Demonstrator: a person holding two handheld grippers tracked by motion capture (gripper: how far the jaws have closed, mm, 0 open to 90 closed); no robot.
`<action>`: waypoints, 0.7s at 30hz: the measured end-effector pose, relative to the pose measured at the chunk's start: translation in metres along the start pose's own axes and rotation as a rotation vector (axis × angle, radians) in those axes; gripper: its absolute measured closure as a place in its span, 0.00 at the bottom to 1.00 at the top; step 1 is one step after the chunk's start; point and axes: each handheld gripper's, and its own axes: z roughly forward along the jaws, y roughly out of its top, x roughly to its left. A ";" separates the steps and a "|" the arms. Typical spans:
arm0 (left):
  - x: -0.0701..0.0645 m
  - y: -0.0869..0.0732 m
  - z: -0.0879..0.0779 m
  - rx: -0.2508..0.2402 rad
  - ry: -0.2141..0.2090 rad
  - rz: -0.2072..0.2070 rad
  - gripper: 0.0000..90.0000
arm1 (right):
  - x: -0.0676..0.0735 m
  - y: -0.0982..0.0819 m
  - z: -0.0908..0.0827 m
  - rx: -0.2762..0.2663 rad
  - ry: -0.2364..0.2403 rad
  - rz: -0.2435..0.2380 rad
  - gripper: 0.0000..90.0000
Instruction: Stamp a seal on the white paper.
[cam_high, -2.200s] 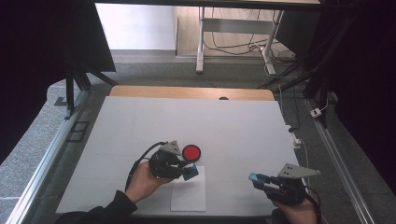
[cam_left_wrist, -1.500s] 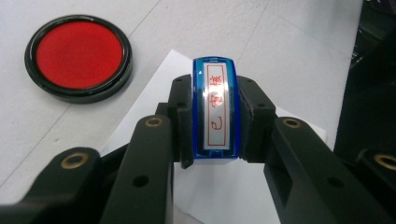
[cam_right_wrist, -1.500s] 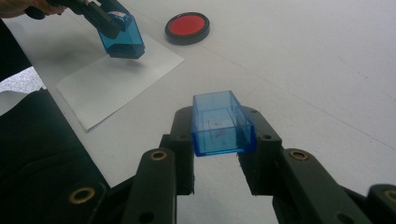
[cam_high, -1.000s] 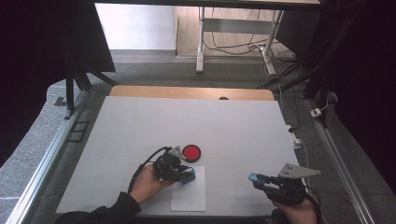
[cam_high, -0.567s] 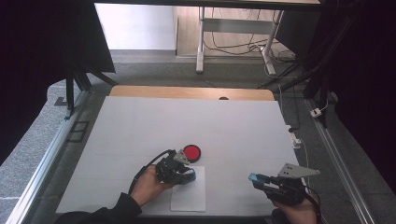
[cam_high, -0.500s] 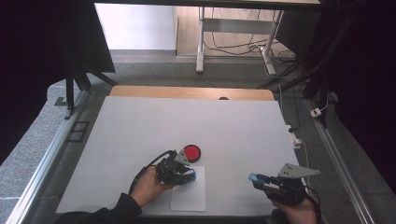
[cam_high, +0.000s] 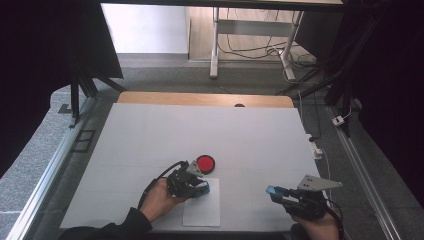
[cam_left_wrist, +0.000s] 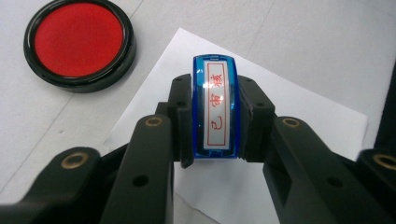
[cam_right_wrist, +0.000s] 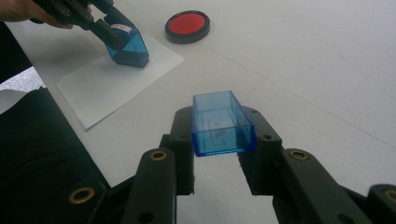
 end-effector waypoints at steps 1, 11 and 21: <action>0.002 0.000 0.000 -0.004 -0.011 -0.012 0.78 | 0.000 0.000 0.000 0.000 0.000 0.000 0.76; 0.017 -0.004 0.001 -0.033 -0.098 -0.099 0.78 | 0.000 0.000 0.000 0.005 -0.003 -0.002 0.76; 0.012 -0.003 0.001 -0.026 -0.065 -0.076 0.78 | 0.000 0.000 0.000 0.006 -0.002 -0.002 0.76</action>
